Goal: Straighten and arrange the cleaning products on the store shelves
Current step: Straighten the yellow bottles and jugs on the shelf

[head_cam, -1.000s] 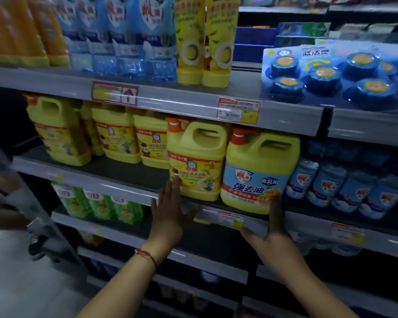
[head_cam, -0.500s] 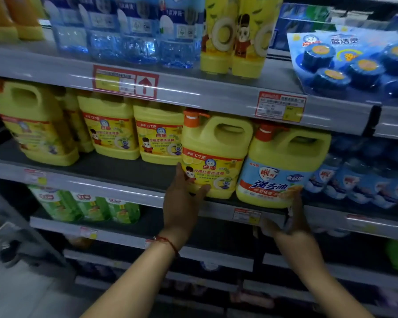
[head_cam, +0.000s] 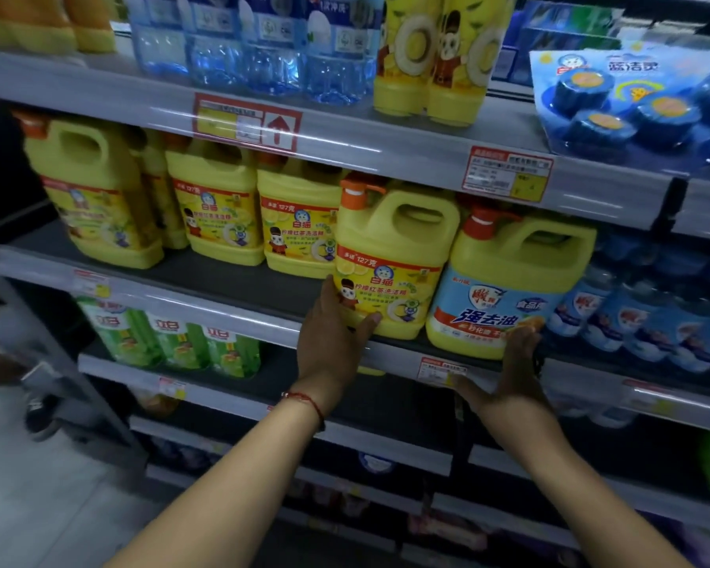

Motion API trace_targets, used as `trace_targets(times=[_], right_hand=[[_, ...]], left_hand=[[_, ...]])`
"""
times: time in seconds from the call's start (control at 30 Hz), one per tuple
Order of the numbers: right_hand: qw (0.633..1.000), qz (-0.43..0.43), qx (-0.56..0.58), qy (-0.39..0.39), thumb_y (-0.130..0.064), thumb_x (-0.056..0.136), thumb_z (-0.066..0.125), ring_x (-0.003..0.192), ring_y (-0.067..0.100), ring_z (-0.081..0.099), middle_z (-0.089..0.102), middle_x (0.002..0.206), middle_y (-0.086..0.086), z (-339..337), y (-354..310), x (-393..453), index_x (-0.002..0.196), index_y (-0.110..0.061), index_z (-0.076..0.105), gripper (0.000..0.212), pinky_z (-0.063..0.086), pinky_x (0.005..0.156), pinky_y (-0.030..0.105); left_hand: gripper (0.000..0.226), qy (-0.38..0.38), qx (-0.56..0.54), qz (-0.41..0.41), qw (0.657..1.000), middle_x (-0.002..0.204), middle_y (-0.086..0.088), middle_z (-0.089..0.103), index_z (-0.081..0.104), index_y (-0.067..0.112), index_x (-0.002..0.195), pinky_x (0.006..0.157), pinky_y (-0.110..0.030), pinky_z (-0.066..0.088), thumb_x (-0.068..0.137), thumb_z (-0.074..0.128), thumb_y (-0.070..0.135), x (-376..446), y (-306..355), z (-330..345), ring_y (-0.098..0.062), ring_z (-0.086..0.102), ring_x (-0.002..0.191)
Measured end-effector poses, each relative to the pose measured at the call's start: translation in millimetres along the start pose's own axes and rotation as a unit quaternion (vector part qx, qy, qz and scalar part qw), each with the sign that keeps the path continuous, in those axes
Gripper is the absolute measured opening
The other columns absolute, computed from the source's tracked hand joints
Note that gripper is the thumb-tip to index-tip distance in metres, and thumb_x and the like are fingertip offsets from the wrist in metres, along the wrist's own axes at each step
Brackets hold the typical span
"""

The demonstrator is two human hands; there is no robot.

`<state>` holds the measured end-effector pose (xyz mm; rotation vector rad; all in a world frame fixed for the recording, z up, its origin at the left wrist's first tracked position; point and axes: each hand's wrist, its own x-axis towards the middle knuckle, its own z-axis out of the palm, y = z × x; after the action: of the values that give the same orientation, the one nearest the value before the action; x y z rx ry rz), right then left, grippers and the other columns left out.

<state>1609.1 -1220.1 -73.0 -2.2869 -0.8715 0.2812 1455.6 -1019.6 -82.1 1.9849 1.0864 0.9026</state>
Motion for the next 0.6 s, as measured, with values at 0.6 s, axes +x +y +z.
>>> trace_targets(times=[0.6], right_hand=[[0.925,-0.146,-0.225,-0.268,-0.063,0.095,0.046,0.155,0.02,-0.013,-0.027,0.165,0.003,64,-116,-50,0.158,-0.023,-0.02,0.099,0.007,0.126,0.035]], left_hand=[[0.072,-0.023,0.278,-0.128,0.952,0.163,-0.009,0.031,0.028,0.022,0.16,0.092,-0.038,0.05,0.099,0.06,0.041,-28,-111,-201,-0.03,0.053,0.132]])
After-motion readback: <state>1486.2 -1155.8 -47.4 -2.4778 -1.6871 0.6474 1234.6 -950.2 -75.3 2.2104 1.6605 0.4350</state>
